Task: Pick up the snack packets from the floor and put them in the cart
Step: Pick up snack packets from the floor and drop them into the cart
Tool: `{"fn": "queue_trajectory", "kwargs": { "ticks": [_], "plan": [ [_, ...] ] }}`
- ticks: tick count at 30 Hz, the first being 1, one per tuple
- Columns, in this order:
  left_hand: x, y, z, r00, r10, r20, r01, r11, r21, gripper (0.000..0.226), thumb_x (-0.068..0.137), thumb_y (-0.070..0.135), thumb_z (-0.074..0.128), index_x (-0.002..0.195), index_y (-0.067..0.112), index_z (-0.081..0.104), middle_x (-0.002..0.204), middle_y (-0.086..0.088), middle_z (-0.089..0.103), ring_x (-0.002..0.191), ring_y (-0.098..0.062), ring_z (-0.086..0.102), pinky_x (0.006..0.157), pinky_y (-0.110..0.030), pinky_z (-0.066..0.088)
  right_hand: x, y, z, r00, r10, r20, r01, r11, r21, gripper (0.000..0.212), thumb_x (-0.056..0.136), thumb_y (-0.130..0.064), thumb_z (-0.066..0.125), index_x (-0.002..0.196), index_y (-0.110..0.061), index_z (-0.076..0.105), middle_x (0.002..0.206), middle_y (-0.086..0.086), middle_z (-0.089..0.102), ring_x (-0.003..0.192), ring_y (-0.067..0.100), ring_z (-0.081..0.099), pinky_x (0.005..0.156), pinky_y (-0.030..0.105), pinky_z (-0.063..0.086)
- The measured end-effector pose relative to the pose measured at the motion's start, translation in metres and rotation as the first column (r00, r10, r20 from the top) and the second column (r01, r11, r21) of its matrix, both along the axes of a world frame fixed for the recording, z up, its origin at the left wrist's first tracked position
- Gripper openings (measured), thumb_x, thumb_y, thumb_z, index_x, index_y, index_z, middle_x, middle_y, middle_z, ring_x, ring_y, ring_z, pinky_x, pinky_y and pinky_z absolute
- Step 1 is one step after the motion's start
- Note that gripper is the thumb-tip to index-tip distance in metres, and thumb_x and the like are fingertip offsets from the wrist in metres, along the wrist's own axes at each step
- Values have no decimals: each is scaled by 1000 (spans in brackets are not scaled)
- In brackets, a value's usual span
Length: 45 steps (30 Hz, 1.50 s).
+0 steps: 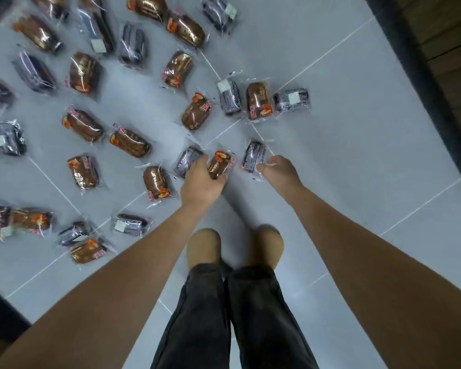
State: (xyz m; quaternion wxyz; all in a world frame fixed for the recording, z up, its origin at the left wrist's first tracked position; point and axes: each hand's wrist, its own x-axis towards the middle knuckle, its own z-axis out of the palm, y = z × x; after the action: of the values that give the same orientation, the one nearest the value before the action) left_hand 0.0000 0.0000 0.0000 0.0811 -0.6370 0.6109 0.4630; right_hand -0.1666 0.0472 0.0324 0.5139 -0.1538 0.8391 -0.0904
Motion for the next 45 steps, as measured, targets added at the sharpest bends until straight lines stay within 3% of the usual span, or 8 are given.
{"fn": "queue_trajectory", "kwargs": {
  "ticks": [9,15,21,24,29,32,40,45],
  "plan": [
    [-16,19,-119,994,-87,62,98,973,-207,82,80,32,70,145,7,27,146,-15,31,135,-32,28,110,-42,30,-1,7,-152,983,-153,-106,148,988,-47,69,77,-42,69,129,-5,43,131,16,51,122,33,49,98,42,44],
    [-23,25,-150,994,-40,101,66,960,-274,76,80,26,70,141,3,32,139,-17,39,128,-33,35,108,-36,26,-2,-1,-189,967,-229,-113,221,972,-77,73,71,-44,74,126,-5,48,127,11,56,112,27,57,63,18,41],
    [-27,21,-153,992,14,125,18,967,-255,55,80,21,70,124,3,43,127,-17,49,120,-34,44,98,-40,35,-1,0,-185,943,-315,-109,302,945,-126,65,66,-37,77,118,-5,52,114,9,64,97,26,65,73,41,58],
    [-24,16,-145,995,14,98,5,980,-196,52,77,21,71,119,4,46,123,-16,52,117,-33,46,94,-42,39,-4,3,-174,943,-321,-86,309,943,-121,59,71,-35,77,116,-6,52,107,5,63,85,23,62,49,19,51],
    [-18,15,-103,999,39,29,-35,992,-119,52,73,25,73,116,9,48,116,-11,58,109,-30,53,90,-43,45,-7,15,-129,946,-320,-46,312,941,-131,50,75,-34,75,110,-8,51,96,1,58,72,16,56,40,15,34],
    [-18,14,-60,997,77,-16,-78,993,-83,54,72,24,73,119,9,49,115,-9,60,108,-27,56,93,-41,46,-6,23,-81,933,-359,-12,355,926,-132,47,77,-33,74,108,-9,50,92,0,56,65,9,53,42,15,38],
    [-32,2,114,998,56,-24,-57,996,-74,49,78,21,72,119,9,48,115,-9,60,107,-24,58,95,-35,46,-9,56,98,860,-505,81,511,843,-166,48,78,-30,76,111,-9,48,103,6,57,88,23,61,70,40,58],
    [-51,9,256,992,-67,-109,63,997,-44,55,82,18,71,128,7,43,122,-8,59,110,-22,57,99,-34,44,-19,97,240,782,-611,121,618,736,-274,46,83,-25,72,117,-6,47,100,3,53,72,10,54,41,4,38]
  ]
}}
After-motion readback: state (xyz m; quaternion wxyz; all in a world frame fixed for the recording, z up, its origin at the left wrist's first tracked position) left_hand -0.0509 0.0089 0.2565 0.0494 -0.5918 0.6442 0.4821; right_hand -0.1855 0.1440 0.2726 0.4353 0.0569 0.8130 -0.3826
